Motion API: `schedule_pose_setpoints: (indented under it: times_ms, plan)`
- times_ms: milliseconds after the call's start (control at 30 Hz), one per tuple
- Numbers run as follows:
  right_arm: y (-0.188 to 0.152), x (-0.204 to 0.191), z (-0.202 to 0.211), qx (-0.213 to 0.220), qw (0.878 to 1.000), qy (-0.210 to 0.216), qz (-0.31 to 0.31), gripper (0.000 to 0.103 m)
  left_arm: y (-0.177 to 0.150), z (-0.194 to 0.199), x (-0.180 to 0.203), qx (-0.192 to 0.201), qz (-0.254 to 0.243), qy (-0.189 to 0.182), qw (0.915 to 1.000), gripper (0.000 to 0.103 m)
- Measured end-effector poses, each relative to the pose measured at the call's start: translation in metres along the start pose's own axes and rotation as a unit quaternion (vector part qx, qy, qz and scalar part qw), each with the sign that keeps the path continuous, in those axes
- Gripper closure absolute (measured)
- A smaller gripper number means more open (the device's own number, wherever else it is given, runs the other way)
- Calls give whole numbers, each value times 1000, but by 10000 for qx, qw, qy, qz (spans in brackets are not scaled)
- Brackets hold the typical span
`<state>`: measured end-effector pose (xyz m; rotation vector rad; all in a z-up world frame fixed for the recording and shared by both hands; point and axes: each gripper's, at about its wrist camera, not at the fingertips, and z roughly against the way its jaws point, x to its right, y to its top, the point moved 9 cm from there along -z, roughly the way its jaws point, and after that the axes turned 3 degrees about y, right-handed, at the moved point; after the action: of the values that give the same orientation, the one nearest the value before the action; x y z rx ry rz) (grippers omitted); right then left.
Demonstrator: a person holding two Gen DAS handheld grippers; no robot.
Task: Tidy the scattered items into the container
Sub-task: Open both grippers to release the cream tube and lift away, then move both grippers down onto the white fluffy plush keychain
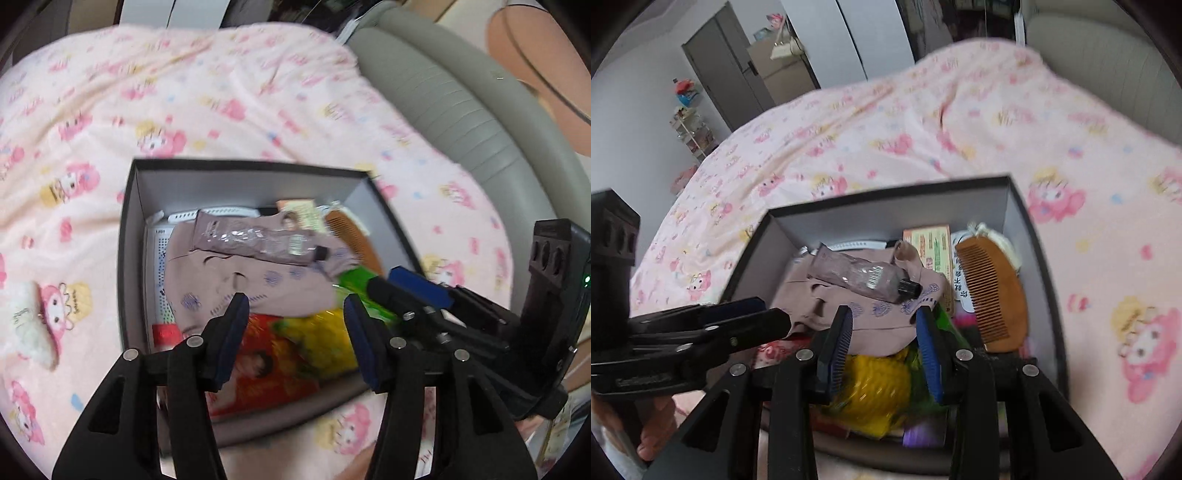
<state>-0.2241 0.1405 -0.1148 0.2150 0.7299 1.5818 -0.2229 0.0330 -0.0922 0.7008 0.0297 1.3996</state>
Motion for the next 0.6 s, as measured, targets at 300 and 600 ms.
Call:
schedule_pose_setpoints:
  times_ms: [300,600]
  plan:
    - [-21,-53,67,384,9981,-45,477,70,-35,69,18,274,-158,-132,9994,48]
    - [-47,-136,73,260,9946,486,883,70,-72,134,-46,410,291,259,9984,48]
